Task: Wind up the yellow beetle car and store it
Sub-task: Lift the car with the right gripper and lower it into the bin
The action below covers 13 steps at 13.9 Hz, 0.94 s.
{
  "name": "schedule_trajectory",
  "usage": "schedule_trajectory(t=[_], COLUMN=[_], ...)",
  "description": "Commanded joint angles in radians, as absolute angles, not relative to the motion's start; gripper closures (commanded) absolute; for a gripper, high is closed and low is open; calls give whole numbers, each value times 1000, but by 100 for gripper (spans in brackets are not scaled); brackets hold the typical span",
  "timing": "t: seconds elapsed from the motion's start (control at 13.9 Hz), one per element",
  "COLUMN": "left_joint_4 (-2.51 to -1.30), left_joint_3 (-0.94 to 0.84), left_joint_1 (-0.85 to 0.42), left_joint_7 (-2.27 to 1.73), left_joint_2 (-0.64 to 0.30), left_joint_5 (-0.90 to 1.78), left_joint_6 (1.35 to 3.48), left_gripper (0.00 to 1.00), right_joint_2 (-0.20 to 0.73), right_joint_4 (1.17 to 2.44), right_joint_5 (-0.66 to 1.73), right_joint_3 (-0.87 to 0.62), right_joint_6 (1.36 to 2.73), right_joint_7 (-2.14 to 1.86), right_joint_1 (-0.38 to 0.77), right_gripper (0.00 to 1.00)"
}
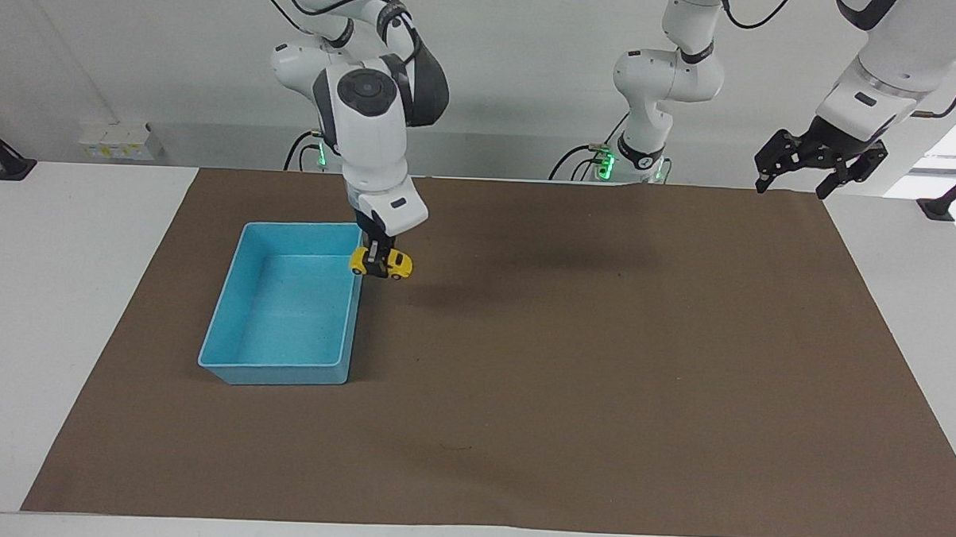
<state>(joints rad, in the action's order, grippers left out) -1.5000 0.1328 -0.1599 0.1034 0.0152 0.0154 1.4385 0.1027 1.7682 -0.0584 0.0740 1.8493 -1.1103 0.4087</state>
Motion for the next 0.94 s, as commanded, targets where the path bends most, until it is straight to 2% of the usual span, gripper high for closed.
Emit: schedule_trajectory(t=[0.0, 0.22, 0.29, 0.43, 0.58, 0.86], left_joint_4=[-1539, -1539, -1539, -1540, -1540, -1539], left_joint_3=[129, 129, 129, 129, 129, 129], left_joint_1=[-155, -156, -158, -158, -158, -161], left_joint_7=[115, 114, 114, 112, 112, 112], left_joint_2=[44, 46, 46, 46, 46, 46], left_joint_5=[11, 9, 11, 11, 9, 11], left_joint_6=[1457, 1457, 1457, 1457, 1457, 1457], left_gripper=[0, 0, 0, 0, 0, 0], right_joint_2=[78, -23, -35, -47, -28, 63], right_joint_4=[1807, 2007, 2057, 2110, 2144, 2198], right_joint_5=[-37, -49, -49, -58, -66, -71], right_joint_3=[78, 80, 80, 81, 81, 81], right_joint_6=[1816, 1899, 1939, 1995, 2064, 2238], right_joint_7=[-1264, -1336, -1401, -1440, -1459, -1466], right_joint_1=[321, 235, 189, 169, 128, 123], right_gripper=[100, 100, 100, 100, 100, 100])
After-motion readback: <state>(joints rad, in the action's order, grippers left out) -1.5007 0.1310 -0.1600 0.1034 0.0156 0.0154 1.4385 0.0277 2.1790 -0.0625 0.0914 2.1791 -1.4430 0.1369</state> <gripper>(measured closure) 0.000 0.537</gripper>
